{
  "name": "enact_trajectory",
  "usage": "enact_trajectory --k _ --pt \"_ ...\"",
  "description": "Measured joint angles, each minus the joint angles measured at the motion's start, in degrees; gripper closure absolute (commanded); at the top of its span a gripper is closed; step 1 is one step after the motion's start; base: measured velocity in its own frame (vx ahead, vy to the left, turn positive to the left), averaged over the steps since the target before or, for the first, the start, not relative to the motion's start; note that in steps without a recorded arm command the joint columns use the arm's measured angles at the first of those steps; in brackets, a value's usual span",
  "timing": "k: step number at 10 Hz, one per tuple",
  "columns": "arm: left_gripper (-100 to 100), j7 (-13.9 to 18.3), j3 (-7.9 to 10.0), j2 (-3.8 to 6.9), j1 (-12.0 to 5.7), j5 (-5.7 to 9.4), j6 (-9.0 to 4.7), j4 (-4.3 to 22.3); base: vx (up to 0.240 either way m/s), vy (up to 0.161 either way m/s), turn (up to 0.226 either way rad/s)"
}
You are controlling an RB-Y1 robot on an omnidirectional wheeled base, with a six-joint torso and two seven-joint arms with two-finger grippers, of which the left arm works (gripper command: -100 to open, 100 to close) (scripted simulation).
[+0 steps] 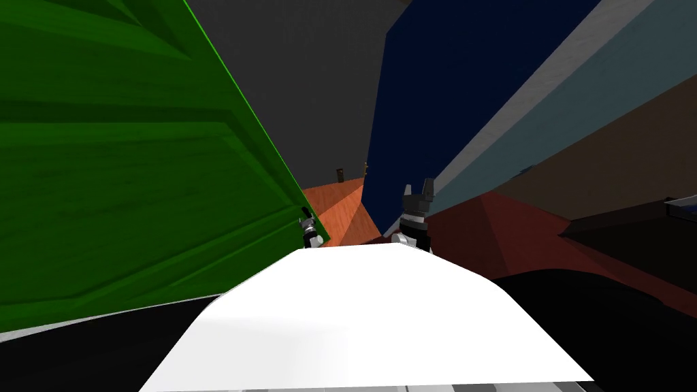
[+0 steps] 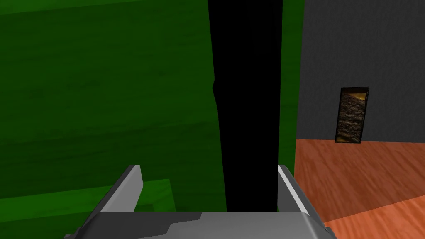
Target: Push the door open
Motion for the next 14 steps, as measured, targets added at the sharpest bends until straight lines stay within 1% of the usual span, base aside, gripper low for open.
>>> enact_trajectory --k 1,2,3,4,5,6,7,8,9,10,11,12,13,14 --pt "100 -0.3 0.93 -0.18 -0.12 0.02 0.04 -0.2 0.075 0.014 0.006" --pt "100 0.0 1.37 0.04 -1.10 0.05 -0.83 1.5 0.100 -0.003 -0.036" --pt "100 0.1 2.24 0.08 -0.84 -0.05 -0.92 1.3 0.112 -0.003 0.002" --pt "100 -0.2 3.27 -0.26 -0.93 -0.08 -0.92 1.3 0.092 0.005 -0.010" --pt "100 -0.3 4.07 -0.49 -1.31 -0.16 -1.46 1.9 0.108 0.013 -0.031" --pt "100 -0.2 4.85 -0.50 -1.53 -0.17 -1.73 2.4 0.112 0.013 -0.008" --pt "100 0.1 5.63 -0.21 -2.30 -0.17 -2.12 3.7 0.073 0.006 0.013" --pt "100 -0.2 6.12 -0.42 -2.24 -0.11 -1.85 3.0 0.032 0.002 -0.009" --pt "100 -0.4 6.21 -0.57 -1.95 -0.14 -1.61 2.1 0.071 -0.002 -0.028" --pt "100 -0.3 6.96 -0.68 -2.40 -0.22 -2.21 3.3 0.071 0.000 -0.006" --pt "100 -0.5 7.37 -1.18 -1.44 -0.29 -1.95 1.9 0.082 0.006 0.008" --pt "100 -1.3 8.31 -2.13 -0.12 -0.28 -0.57 -0.8 0.085 0.002 -0.003" --pt "100 -1.5 8.90 -2.03 -0.50 -0.21 -0.21 -0.5 0.051 0.006 -0.001" --pt "100 -1.4 9.06 -1.98 -0.90 -0.22 -0.61 0.0 0.016 0.006 -0.007"
